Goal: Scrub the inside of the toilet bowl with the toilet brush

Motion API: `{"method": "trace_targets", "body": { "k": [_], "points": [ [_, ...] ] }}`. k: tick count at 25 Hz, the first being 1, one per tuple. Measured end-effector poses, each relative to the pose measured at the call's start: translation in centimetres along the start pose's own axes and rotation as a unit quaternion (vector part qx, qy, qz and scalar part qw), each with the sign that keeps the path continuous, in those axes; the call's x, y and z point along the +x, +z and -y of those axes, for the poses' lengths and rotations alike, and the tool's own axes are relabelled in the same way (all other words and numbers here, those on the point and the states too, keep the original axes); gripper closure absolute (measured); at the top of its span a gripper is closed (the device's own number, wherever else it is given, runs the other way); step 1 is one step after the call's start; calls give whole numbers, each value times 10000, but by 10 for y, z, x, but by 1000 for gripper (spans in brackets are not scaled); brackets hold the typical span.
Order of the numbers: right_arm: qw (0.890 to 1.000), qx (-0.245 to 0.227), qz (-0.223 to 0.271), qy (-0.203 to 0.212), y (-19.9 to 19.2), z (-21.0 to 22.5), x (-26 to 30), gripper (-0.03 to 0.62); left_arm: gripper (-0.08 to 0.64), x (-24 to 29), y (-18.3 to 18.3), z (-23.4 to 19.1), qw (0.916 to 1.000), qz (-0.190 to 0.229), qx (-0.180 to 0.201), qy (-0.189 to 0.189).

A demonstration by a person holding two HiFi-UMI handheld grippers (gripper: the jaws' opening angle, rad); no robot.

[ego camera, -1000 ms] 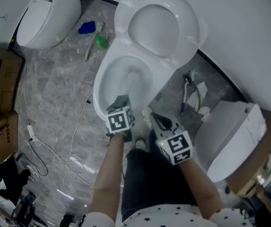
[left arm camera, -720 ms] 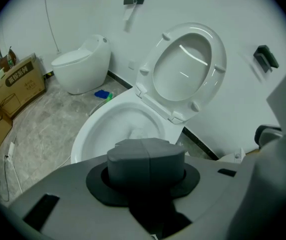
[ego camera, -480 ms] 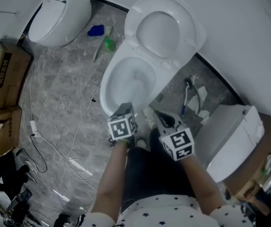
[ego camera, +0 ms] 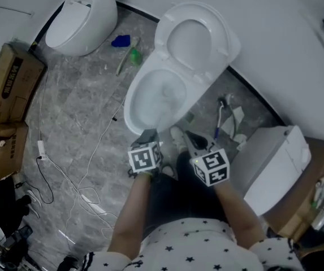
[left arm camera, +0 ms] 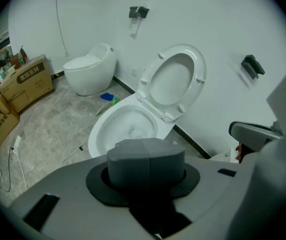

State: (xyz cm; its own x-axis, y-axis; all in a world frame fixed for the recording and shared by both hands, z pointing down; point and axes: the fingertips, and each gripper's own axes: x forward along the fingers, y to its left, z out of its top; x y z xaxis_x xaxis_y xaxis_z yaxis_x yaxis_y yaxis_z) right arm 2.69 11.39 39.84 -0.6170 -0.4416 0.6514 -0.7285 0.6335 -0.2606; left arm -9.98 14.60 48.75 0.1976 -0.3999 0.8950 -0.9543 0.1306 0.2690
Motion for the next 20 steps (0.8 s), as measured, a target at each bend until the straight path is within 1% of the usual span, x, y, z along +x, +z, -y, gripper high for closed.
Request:
{"method": "trace_targets", "body": {
  "k": [5,9,12,15,20],
  "points": [
    [10000,45,20,-10,-1,-12,-13,586,407,-26,-16,6,10000,5,0,-87],
    [10000,29,29,-15,-3,-24,-21,586,405,-49,-17,5,9997,177,164,-18],
    [10000,-11,33,8,-2,-35,-28,586,407,-62,-29,8,9997,112,191,-100],
    [10000,-27,50,43,-1,-46,-34,586,406,-76,-37,8,9995,120,276,-102],
    [9999,-49,85,83,-3,-59,-43,586,407,-96,-47,9,9994,226,230,-156]
  ]
}}
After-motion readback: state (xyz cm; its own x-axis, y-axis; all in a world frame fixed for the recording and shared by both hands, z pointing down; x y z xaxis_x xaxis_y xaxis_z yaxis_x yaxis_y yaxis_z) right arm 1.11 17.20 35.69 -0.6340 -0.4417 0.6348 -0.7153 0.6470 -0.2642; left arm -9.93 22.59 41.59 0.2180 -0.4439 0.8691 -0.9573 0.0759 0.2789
